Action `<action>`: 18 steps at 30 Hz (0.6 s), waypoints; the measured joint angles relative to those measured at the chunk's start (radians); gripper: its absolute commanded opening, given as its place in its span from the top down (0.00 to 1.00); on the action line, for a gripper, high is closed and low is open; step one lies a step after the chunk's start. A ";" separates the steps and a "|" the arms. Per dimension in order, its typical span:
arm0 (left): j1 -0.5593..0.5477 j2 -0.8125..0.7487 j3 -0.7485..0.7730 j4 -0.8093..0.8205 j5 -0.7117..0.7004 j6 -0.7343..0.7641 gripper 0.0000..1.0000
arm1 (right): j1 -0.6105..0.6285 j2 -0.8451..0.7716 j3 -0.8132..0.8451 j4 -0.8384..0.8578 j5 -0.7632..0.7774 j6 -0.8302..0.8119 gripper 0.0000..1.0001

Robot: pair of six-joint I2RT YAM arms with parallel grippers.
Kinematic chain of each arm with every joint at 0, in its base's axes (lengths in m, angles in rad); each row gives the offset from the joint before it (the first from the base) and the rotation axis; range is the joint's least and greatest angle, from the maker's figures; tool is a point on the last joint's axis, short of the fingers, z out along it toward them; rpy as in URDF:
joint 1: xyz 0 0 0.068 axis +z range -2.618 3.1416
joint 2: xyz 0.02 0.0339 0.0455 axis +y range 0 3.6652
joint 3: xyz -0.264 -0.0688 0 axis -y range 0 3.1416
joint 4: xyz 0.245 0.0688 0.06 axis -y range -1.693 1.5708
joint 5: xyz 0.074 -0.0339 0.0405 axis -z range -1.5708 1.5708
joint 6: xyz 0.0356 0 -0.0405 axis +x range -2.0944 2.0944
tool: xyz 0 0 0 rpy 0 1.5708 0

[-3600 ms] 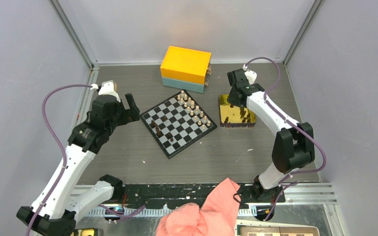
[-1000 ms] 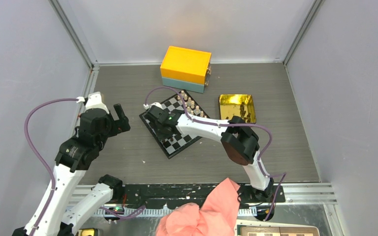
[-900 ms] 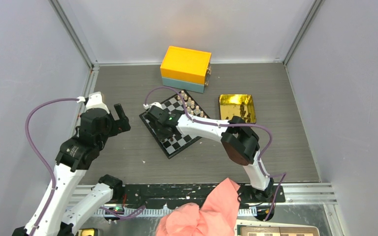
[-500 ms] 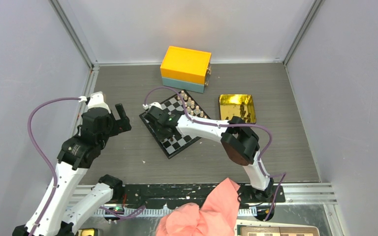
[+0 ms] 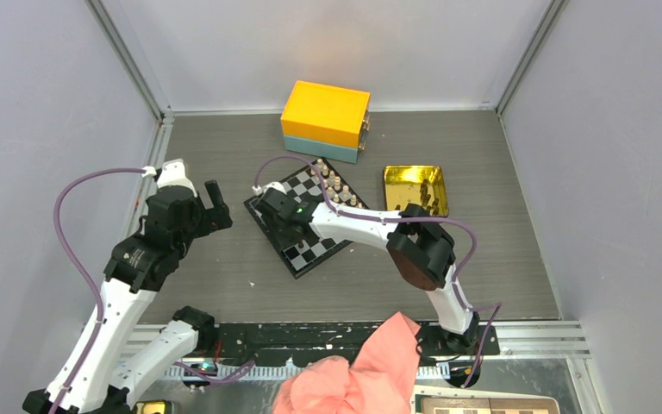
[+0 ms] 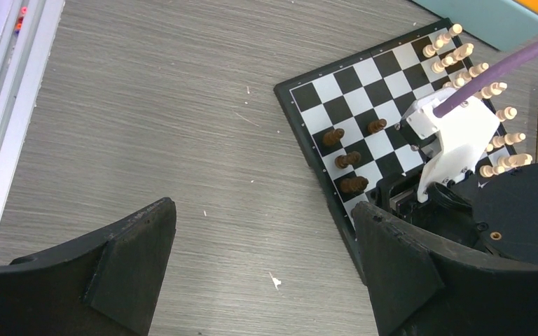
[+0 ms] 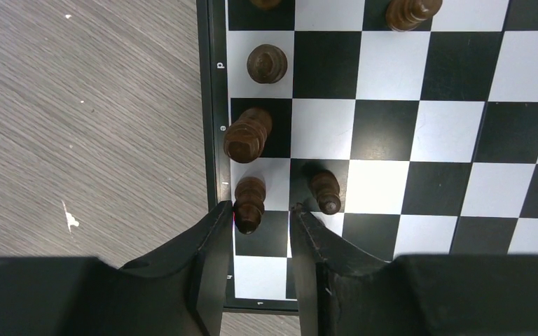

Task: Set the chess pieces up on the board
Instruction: Place the chess piece on the chessboard.

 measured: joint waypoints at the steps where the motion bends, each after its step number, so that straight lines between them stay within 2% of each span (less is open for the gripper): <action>1: 0.000 0.002 0.000 0.002 0.000 0.000 0.03 | 0.000 -0.003 0.000 -0.001 0.000 -0.001 0.59; 11: 0.000 0.014 0.000 0.011 0.003 -0.002 0.03 | 0.000 -0.139 -0.002 -0.024 -0.002 -0.003 0.59; 18: 0.000 0.029 0.000 0.018 0.003 -0.004 0.03 | -0.031 -0.277 -0.034 -0.024 0.077 0.002 0.58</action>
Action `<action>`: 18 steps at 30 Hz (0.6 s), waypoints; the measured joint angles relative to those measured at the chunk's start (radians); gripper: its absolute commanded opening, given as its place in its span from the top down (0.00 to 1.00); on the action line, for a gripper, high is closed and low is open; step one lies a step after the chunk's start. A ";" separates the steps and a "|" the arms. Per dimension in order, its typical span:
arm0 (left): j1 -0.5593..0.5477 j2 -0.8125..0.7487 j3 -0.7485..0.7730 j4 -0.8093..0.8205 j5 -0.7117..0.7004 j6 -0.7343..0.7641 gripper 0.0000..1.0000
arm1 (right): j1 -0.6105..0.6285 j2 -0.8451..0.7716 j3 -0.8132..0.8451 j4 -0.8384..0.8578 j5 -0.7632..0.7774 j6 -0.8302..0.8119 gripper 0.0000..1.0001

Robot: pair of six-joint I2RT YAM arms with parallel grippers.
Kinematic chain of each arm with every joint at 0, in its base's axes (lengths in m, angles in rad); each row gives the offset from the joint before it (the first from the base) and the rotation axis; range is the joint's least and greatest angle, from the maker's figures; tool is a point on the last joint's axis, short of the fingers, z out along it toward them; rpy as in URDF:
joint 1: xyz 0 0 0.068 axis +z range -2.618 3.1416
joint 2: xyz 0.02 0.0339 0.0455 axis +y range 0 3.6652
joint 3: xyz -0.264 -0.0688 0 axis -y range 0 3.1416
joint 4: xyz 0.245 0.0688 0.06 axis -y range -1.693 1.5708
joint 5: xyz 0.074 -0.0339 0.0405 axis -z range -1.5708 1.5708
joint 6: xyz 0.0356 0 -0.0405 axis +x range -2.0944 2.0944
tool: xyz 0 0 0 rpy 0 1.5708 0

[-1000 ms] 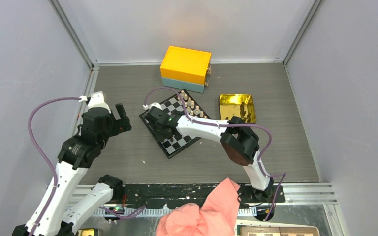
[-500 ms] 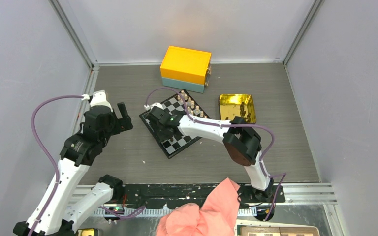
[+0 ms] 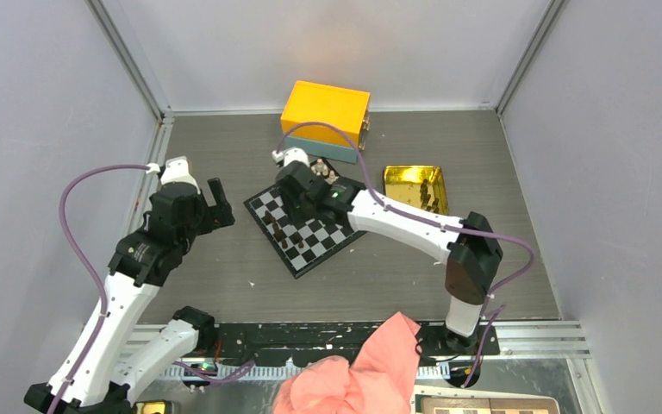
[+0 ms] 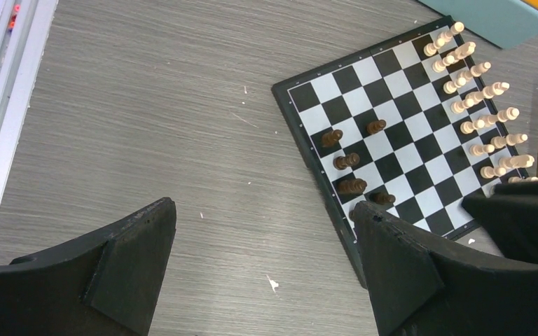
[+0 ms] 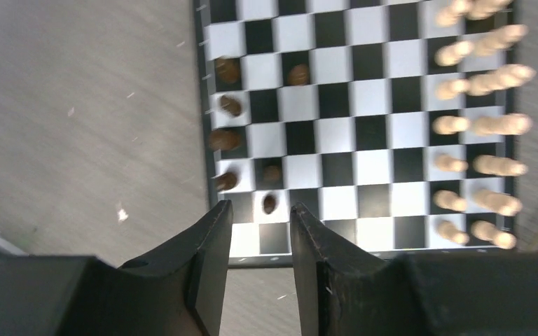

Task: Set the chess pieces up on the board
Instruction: Place the chess piece on the chessboard, then pick up the chess piece from the storage box.

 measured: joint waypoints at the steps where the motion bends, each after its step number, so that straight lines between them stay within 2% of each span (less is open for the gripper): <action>1: 0.000 0.002 0.000 0.002 0.000 0.000 0.03 | -0.016 -0.011 -0.008 -0.001 0.013 0.004 0.57; 12: 0.000 0.019 -0.002 0.029 0.021 -0.004 0.03 | -0.452 -0.054 -0.156 -0.032 0.208 0.086 0.54; 18: 0.000 0.030 -0.002 0.036 0.026 -0.004 0.03 | -0.597 -0.055 -0.196 -0.038 0.227 0.110 0.53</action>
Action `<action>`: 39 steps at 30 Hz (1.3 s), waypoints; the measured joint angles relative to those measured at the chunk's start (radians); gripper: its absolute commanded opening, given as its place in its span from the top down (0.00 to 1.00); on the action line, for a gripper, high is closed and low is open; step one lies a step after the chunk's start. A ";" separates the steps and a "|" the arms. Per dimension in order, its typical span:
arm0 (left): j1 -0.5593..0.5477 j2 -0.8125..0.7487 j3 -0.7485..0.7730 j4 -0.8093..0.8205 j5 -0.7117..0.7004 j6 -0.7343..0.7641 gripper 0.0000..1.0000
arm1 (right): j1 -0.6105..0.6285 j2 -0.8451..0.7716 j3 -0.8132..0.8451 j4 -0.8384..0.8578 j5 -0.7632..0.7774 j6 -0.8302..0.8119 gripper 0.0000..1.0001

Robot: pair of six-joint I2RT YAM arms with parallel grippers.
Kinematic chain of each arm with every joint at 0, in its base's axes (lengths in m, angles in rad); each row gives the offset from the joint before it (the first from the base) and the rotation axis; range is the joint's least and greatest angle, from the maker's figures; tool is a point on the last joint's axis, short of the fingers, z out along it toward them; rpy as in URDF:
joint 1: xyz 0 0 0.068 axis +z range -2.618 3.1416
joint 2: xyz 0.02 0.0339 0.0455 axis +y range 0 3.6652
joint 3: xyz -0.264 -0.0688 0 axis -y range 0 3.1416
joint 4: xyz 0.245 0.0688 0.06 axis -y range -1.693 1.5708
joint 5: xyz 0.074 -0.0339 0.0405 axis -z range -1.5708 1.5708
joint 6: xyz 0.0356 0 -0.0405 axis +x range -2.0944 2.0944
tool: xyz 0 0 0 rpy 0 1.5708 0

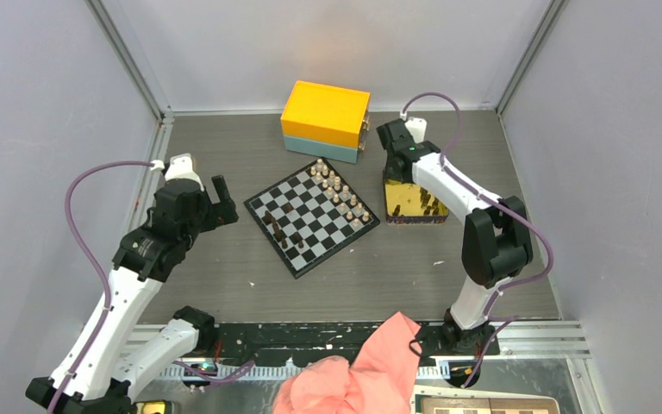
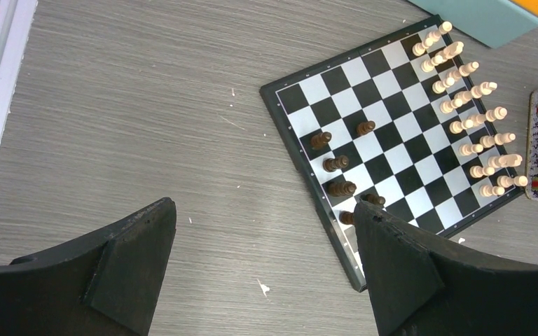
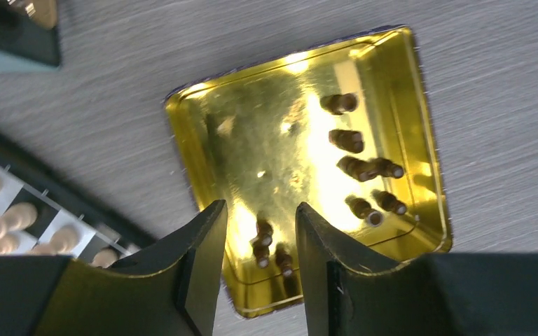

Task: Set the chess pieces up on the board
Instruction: Pick up the chess piece from the storage box.

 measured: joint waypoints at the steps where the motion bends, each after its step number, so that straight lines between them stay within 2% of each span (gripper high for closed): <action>1: 0.000 0.001 0.000 0.000 0.000 0.000 0.03 | -0.023 0.000 0.000 0.002 0.000 0.003 0.53; 14: 0.000 0.003 -0.002 0.000 0.001 0.000 0.03 | -0.220 0.042 0.000 0.027 -0.022 0.035 0.53; 39: 0.000 0.024 -0.003 0.000 0.000 0.000 0.03 | -0.288 0.208 0.039 0.070 -0.099 0.051 0.55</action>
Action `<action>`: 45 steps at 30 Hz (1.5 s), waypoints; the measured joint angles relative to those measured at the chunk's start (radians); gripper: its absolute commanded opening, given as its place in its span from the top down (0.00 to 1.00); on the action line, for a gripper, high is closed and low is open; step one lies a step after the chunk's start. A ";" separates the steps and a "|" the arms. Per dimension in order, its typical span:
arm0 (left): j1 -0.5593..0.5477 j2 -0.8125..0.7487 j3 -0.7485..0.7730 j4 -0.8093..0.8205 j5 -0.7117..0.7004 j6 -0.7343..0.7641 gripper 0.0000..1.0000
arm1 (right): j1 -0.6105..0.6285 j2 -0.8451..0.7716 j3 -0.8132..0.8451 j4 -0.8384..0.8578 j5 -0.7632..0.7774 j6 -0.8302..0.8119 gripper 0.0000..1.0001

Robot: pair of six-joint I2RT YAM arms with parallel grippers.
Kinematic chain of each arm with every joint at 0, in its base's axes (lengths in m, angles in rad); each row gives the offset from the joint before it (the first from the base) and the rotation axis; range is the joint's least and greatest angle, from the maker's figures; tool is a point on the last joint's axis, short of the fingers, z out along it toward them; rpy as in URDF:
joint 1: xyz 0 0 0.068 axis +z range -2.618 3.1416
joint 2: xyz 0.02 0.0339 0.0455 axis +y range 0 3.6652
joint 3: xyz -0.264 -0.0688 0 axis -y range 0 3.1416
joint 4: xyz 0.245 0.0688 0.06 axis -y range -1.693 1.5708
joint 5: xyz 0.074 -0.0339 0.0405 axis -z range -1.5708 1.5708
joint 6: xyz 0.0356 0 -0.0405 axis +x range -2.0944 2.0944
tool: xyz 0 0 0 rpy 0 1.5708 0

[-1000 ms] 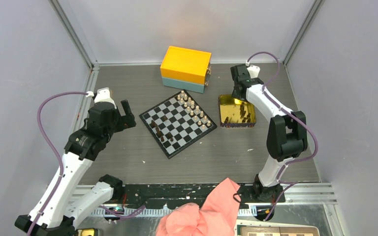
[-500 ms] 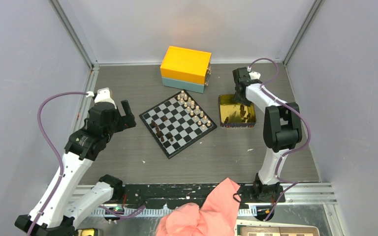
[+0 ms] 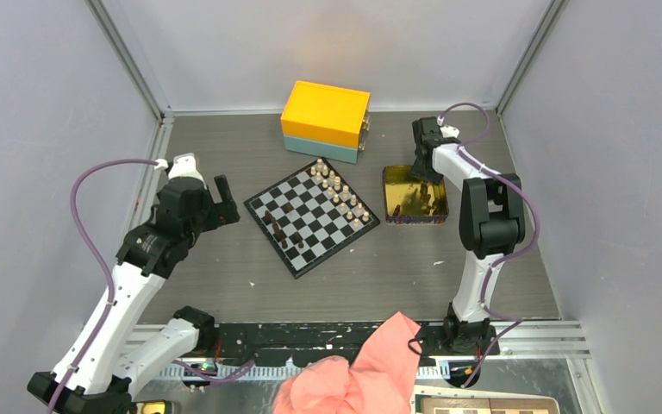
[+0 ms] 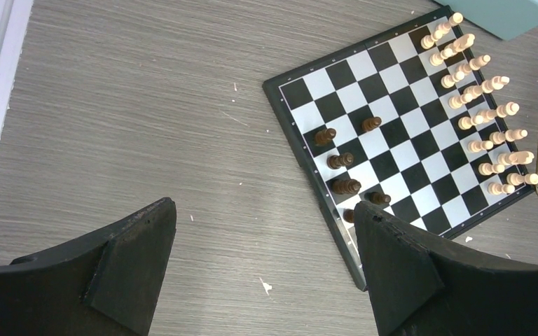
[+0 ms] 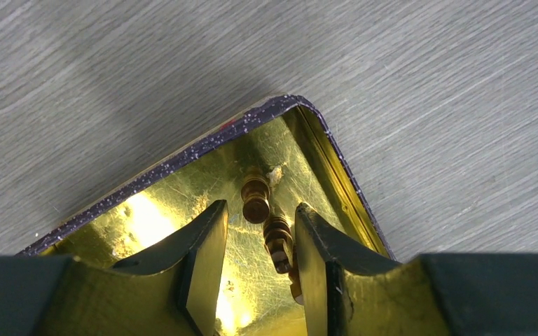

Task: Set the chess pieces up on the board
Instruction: Pick up the chess piece from the storage box.

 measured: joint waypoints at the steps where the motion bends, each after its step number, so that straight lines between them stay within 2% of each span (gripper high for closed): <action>1: 0.000 0.002 0.000 0.000 0.000 0.000 0.03 | -0.001 0.003 0.003 0.000 -0.001 0.000 0.55; 14: 0.000 0.012 0.000 0.000 -0.004 0.003 0.03 | -0.003 0.046 0.027 0.010 -0.014 0.010 0.67; 18: 0.000 0.012 0.000 0.000 -0.004 0.005 0.03 | -0.003 0.048 0.027 0.010 -0.015 0.014 0.76; 23: 0.000 0.012 0.000 0.000 -0.004 0.005 0.03 | -0.006 0.048 0.027 0.010 -0.016 0.019 0.98; 34: 0.000 0.003 -0.005 0.000 -0.004 0.004 0.03 | -0.007 0.037 0.027 0.006 -0.016 0.010 0.99; 45: 0.000 -0.029 -0.017 0.000 -0.003 0.003 0.03 | -0.005 -0.056 0.027 -0.001 -0.015 -0.014 0.99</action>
